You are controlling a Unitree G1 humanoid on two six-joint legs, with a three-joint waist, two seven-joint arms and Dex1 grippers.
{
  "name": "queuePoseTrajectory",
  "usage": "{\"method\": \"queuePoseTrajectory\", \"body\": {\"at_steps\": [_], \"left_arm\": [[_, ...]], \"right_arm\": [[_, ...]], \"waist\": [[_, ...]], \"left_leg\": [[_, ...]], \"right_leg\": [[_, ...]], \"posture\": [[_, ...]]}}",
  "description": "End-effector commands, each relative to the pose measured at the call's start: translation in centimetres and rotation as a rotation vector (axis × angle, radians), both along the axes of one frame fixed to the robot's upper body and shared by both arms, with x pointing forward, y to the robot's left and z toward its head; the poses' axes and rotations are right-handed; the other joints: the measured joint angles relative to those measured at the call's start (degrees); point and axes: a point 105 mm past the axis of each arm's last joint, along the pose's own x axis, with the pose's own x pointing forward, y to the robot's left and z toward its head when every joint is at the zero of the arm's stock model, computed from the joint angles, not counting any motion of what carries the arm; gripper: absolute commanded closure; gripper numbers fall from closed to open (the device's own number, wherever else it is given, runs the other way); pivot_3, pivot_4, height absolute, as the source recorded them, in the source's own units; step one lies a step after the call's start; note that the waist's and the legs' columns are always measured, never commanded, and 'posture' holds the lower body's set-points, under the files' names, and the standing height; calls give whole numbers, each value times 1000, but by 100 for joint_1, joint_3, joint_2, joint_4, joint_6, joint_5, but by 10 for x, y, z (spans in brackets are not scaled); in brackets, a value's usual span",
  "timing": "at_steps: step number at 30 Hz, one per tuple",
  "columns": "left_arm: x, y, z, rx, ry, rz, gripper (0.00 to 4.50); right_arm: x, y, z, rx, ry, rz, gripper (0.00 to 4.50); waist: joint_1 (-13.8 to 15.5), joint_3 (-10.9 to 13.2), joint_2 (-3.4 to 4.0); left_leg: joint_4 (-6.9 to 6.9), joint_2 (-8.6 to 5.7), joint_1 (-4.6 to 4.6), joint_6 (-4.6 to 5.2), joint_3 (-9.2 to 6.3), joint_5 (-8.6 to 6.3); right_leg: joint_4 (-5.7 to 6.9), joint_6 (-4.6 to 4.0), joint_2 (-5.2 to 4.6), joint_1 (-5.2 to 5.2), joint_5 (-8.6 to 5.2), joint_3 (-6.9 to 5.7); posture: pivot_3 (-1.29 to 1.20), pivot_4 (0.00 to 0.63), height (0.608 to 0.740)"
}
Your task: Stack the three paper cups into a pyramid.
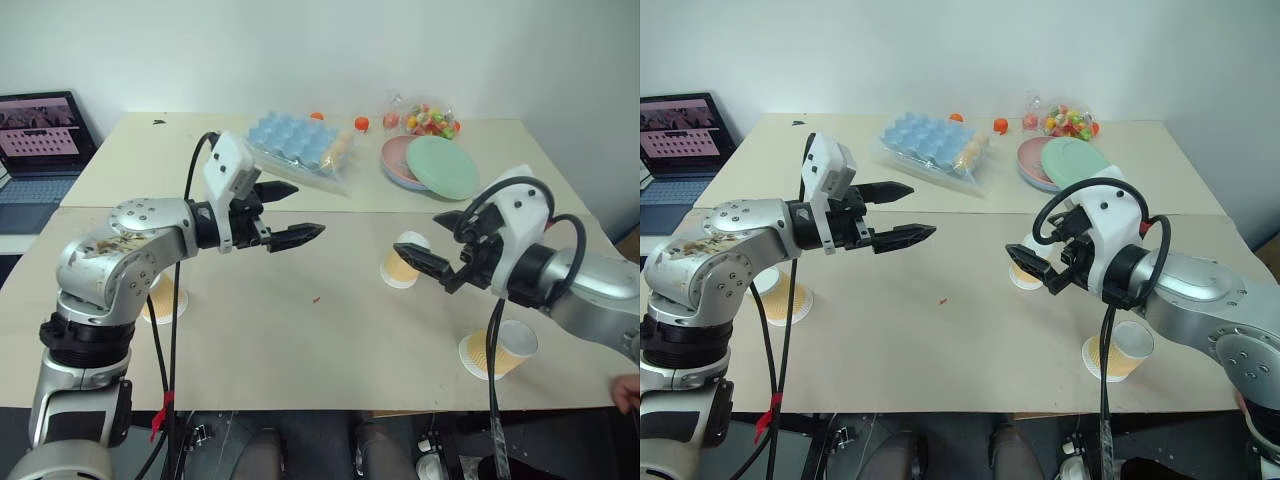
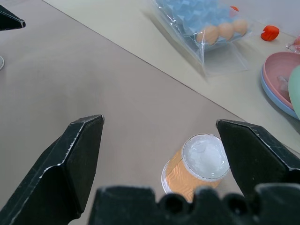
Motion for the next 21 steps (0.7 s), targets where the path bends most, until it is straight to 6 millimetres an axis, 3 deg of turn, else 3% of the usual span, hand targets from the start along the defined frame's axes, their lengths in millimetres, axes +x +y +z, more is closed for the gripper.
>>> {"method": "queuePoseTrajectory", "body": {"at_steps": [1, 8, 14, 17, 21], "left_arm": [[-4, -2, 8, 0, -37, -23, 0], [-6, -9, 11, -25, -20, -67, 0], [0, -13, 8, -33, 9, -55, 0], [-1, -16, 7, -49, 33, -77, 0], [-2, -21, 11, -68, 31, -94, 0]], "right_arm": [[0, 1, 11, 15, -53, -3, 27], [-6, 7, 7, 62, -23, 20, 27], [-3, -7, -17, 37, 53, -139, 27], [-4, -4, -20, 23, 60, -133, 27], [7, -15, -25, -24, 50, -199, 27]], "waist": [[0, 0, 0], [2, 0, 0], [3, 0, 0], [3, 0, 0], [-12, 0, 0]], "left_leg": [[0, 0, 0, 0, 0, 0], [2, 0, 0, 0, 0, 0], [2, -1, 0, 0, -1, 0], [8, -4, -1, 0, -1, 0], [8, -3, 2, 0, -1, 0]], "right_leg": [[0, 0, 0, 0, 0, 0], [3, -1, 0, 1, 0, 1], [5, -1, -1, 1, 1, 0], [9, -1, -2, 1, 1, 1], [12, -1, -1, 1, 1, 2]], "posture": [[0, 150, 736], [0, 150, 736], [0, 150, 736], [0, 150, 736], [0, 150, 736]]}}
